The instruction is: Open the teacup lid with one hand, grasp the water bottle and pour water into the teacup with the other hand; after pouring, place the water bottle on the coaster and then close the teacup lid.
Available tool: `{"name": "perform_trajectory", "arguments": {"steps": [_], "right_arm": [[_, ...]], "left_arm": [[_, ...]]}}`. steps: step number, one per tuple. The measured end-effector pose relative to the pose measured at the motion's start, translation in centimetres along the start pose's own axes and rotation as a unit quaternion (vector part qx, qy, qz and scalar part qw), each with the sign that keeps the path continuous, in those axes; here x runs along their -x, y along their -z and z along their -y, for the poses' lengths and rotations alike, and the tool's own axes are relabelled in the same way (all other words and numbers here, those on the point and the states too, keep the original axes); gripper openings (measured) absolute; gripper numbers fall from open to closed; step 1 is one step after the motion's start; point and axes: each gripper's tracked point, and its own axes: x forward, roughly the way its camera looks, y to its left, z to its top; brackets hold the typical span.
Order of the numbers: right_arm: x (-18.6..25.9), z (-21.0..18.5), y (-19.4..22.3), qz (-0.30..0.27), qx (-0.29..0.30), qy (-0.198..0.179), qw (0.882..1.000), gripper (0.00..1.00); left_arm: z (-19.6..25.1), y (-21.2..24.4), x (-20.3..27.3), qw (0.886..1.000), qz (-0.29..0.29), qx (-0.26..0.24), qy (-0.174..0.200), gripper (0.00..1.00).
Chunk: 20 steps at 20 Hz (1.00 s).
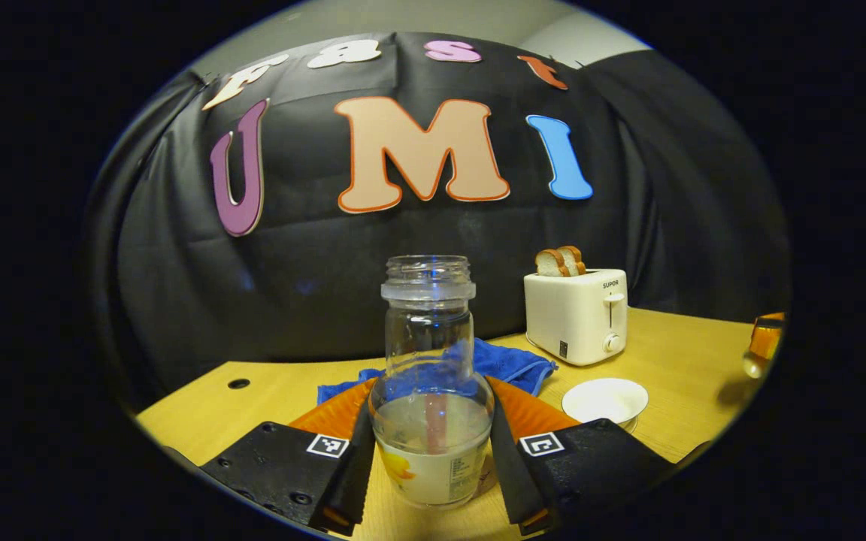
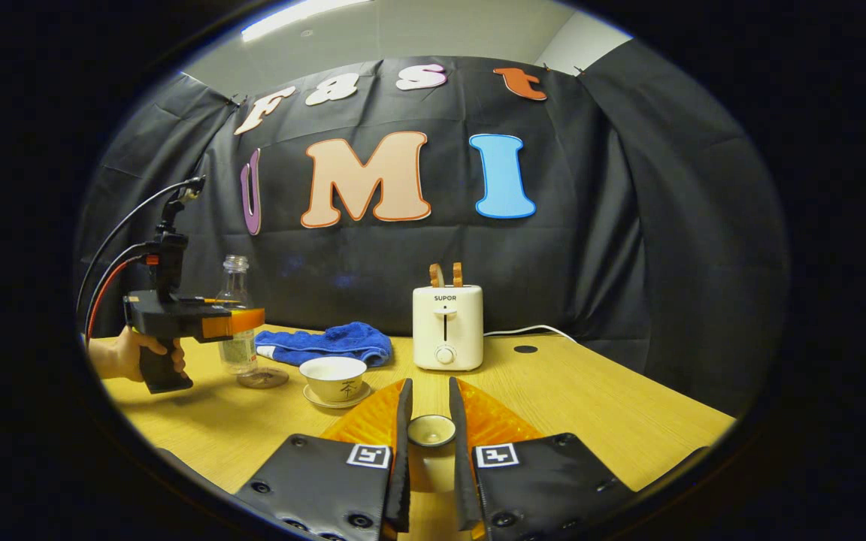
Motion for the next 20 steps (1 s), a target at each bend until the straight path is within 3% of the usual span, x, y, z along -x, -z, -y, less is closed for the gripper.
{"name": "perform_trajectory", "arguments": {"steps": [14,20], "right_arm": [[0.12,0.37,0.03,0.001,0.0,0.007,1.0,0.27],[0.13,0.37,0.05,0.001,0.0,0.009,1.0,0.27]], "left_arm": [[0.27,0.03,-0.92,0.999,0.022,0.043,-0.023,0.67],[0.0,0.15,-0.91,0.999,0.022,0.033,-0.03,0.69]]}}
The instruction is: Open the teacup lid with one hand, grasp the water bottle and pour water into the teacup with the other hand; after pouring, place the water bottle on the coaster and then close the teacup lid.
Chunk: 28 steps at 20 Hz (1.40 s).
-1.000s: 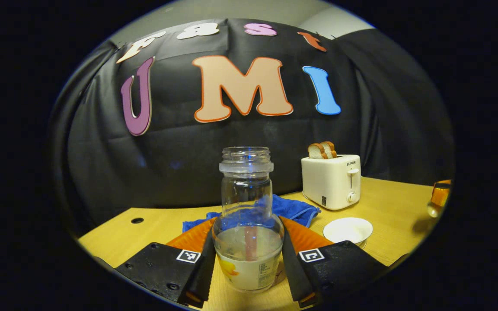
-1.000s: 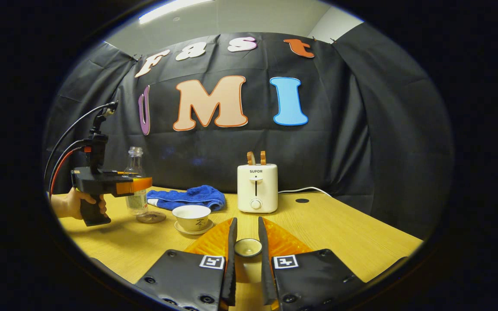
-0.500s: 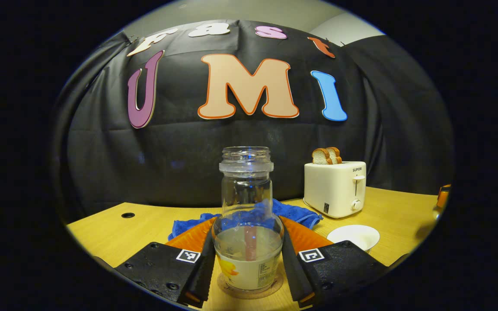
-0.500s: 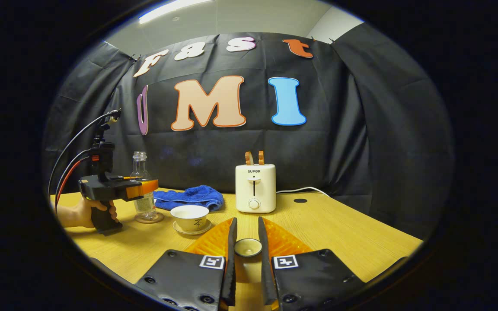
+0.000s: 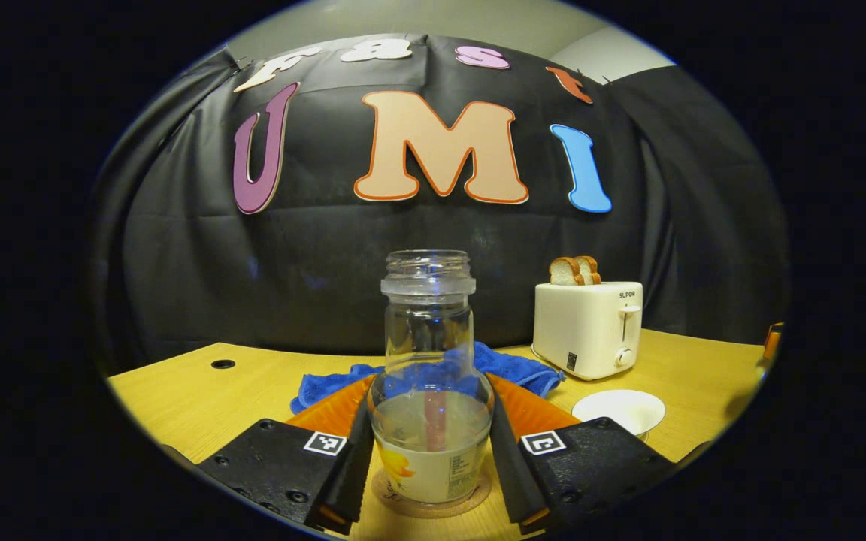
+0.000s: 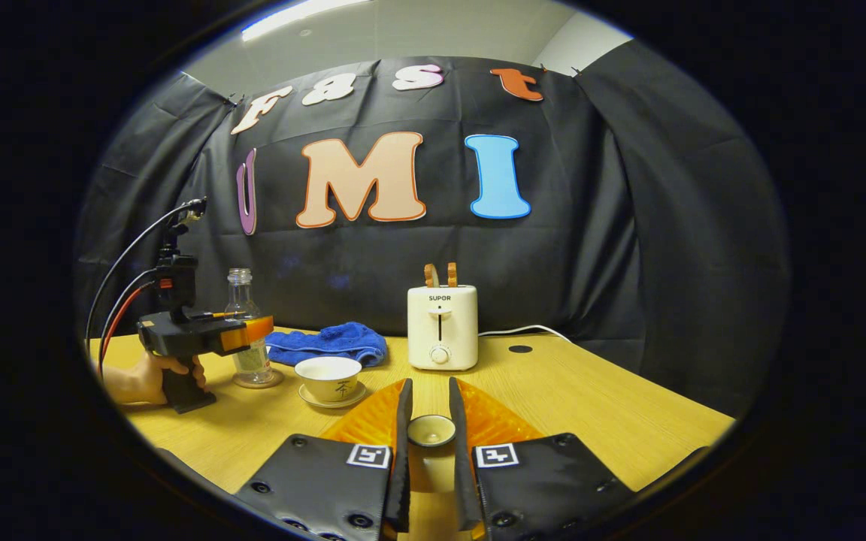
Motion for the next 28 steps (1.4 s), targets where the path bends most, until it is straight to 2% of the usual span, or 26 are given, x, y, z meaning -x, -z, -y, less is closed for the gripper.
{"name": "perform_trajectory", "arguments": {"steps": [4,9,10,12,15,18,24,28], "right_arm": [[-0.1,0.0,0.0,0.0,0.0,-0.001,1.0,0.27],[-0.1,0.5,0.0,0.0,0.001,0.013,1.0,0.27],[-0.1,0.6,0.0,0.0,0.001,0.015,1.0,0.27],[-0.1,0.7,0.0,0.001,0.001,0.019,1.0,0.27],[-0.1,0.8,0.1,0.0,0.001,0.021,1.0,0.27],[-0.1,0.8,0.0,-0.001,0.001,0.024,1.0,0.27],[0.0,0.8,0.0,0.001,0.001,0.021,1.0,0.27],[-0.1,0.7,0.0,0.001,0.001,0.02,1.0,0.27]], "left_arm": [[0.1,0.4,-0.1,1.0,-0.005,-0.002,0.0,0.69],[0.2,0.6,0.1,1.0,-0.014,0.001,-0.004,0.73],[0.1,0.7,0.2,1.0,-0.013,0.002,-0.004,0.76],[0.0,0.7,0.2,1.0,-0.015,0.003,-0.005,0.95],[0.3,0.8,0.6,1.0,-0.018,0.006,0.0,0.94],[1.0,0.8,1.0,1.0,-0.017,0.006,0.019,0.94],[-0.4,1.0,2.3,1.0,-0.018,0.006,-0.005,0.94],[-0.7,0.9,4.9,1.0,-0.018,0.006,0.0,0.95]]}}
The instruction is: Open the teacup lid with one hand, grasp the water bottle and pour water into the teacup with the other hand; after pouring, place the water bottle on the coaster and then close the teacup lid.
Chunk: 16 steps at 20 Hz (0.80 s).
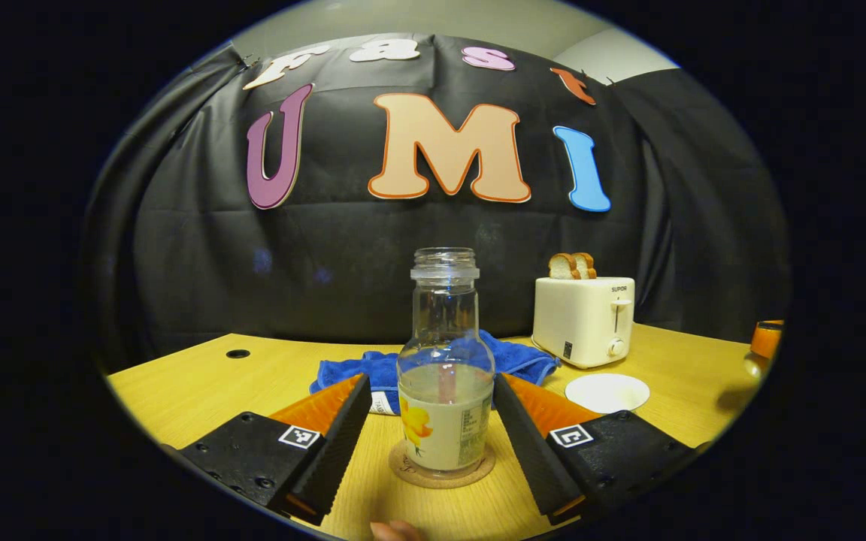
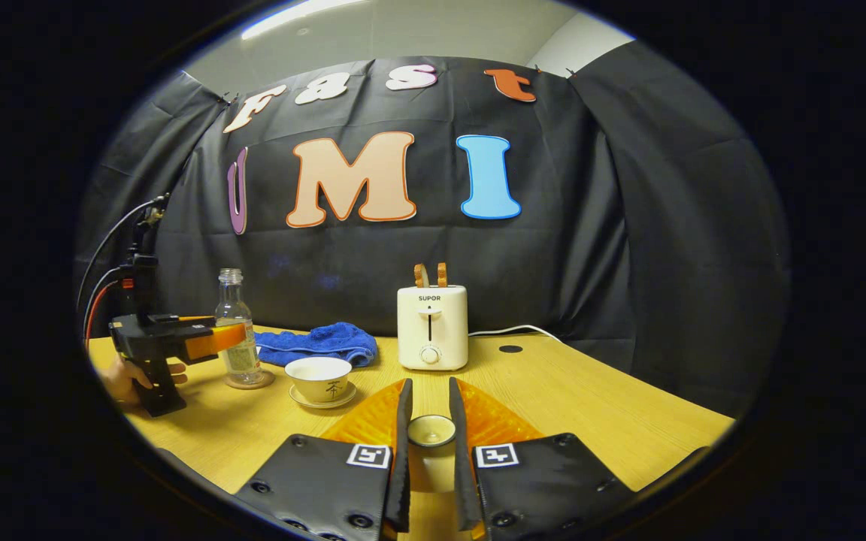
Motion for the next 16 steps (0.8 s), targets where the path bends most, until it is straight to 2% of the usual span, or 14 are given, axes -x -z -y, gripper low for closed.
{"name": "perform_trajectory", "arguments": {"steps": [7,11,14,16], "right_arm": [[0.1,0.0,0.1,-0.001,0.0,-0.001,1.0,0.27],[0.9,-0.7,0.0,-0.001,-0.001,-0.016,1.0,0.27],[1.6,-1.6,0.0,-0.002,-0.001,-0.03,1.0,0.27],[1.9,-2.0,0.0,-0.002,-0.002,-0.037,0.999,0.27]], "left_arm": [[-0.6,-0.1,7.6,1.0,0.002,-0.001,-0.007,0.94],[-1.5,-0.3,12.6,1.0,0.007,-0.001,-0.018,0.94],[-2.7,-0.4,14.6,0.999,0.009,-0.001,-0.043,0.94],[-2.4,-0.1,14.6,0.999,0.005,-0.002,-0.037,0.94]]}}
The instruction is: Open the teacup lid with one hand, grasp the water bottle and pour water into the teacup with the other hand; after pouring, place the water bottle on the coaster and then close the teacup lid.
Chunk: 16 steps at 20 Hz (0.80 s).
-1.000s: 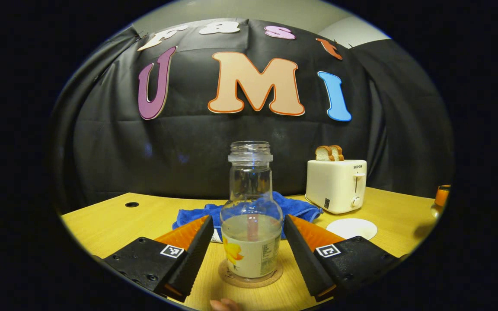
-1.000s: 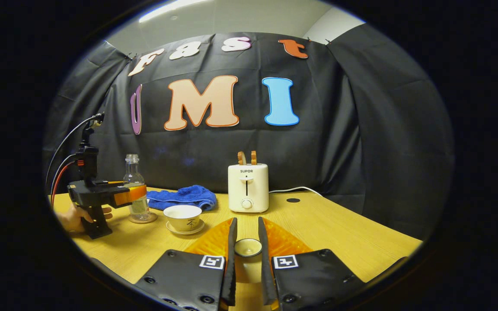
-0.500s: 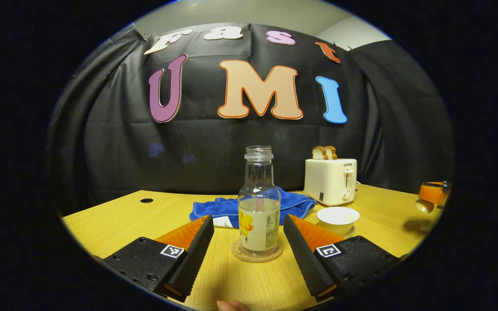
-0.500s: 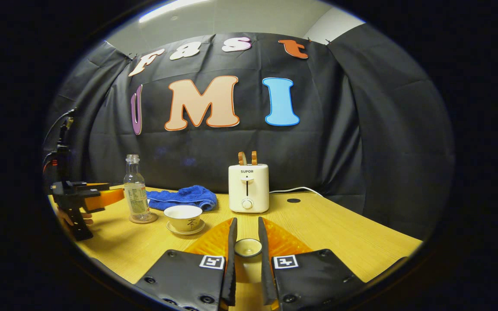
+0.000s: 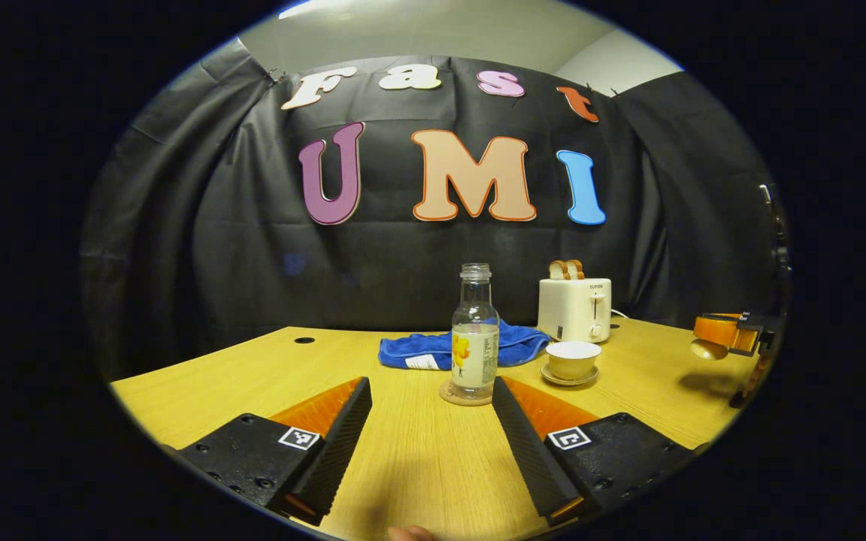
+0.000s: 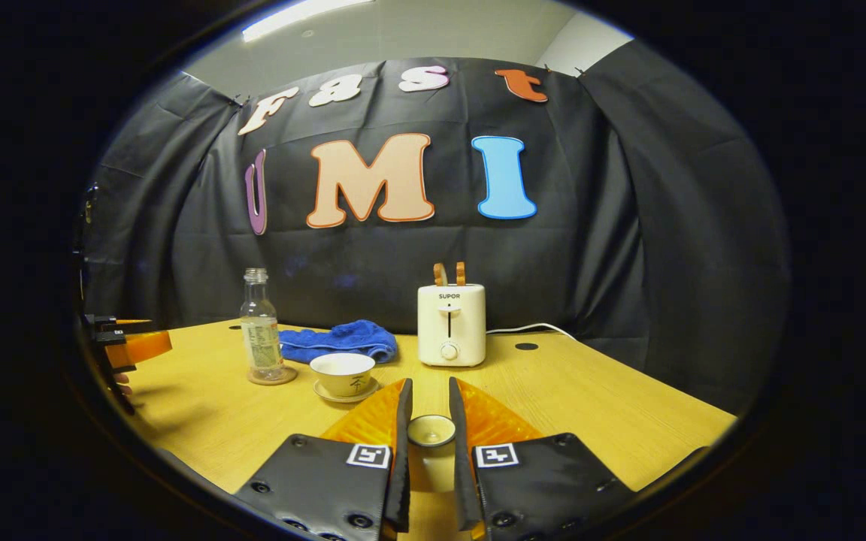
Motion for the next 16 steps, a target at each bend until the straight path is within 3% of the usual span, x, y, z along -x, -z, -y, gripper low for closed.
{"name": "perform_trajectory", "arguments": {"steps": [4,10,16], "right_arm": [[-1.2,-1.7,0.1,-0.001,-0.004,-0.016,1.0,0.27],[-6.8,-8.4,0.5,-0.002,-0.005,-0.067,0.998,0.27],[-13.2,-12.5,0.9,-0.006,-0.004,-0.073,0.997,0.27]], "left_arm": [[0.0,-0.1,0.1,1.0,0.0,0.0,0.003,0.94],[0.0,-0.1,0.0,1.0,0.0,0.0,0.003,0.94],[-0.3,0.0,0.1,1.0,0.0,0.0,-0.001,0.94]]}}
